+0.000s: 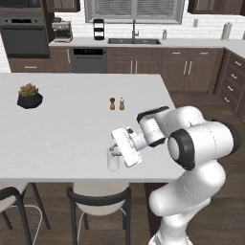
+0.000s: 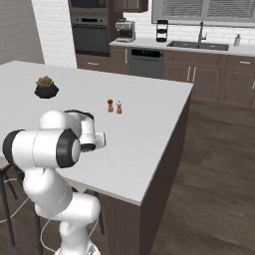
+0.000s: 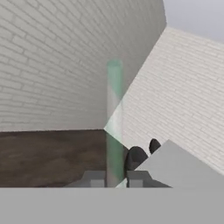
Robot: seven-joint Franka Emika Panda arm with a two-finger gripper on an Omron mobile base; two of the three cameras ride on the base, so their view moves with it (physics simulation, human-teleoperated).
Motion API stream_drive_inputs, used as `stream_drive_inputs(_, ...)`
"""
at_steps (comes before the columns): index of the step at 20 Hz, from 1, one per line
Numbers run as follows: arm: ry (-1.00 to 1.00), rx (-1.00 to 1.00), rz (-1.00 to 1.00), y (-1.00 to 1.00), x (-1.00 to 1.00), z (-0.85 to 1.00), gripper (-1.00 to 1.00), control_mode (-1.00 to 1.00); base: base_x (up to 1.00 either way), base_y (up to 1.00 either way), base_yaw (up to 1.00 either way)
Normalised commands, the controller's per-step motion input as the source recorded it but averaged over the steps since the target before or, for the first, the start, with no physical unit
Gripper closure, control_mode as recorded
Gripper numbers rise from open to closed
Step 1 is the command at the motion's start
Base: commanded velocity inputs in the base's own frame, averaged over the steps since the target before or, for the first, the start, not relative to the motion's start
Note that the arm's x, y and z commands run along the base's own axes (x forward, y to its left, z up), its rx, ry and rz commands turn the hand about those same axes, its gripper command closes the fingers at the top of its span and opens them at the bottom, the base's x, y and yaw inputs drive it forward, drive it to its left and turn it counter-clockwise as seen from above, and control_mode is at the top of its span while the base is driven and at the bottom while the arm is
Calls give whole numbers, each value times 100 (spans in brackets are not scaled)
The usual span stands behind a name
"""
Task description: Take a straw from the drawer in front and place it inside the glass cup on the dining counter.
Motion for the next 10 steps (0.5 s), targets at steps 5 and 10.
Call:
stream_drive_inputs(5,-13,0,0,0,8,0,100,-100,0,0,0)
stream_drive_inputs(10,-9,2,0,-30,19,0,-100,-100,0,0,0)
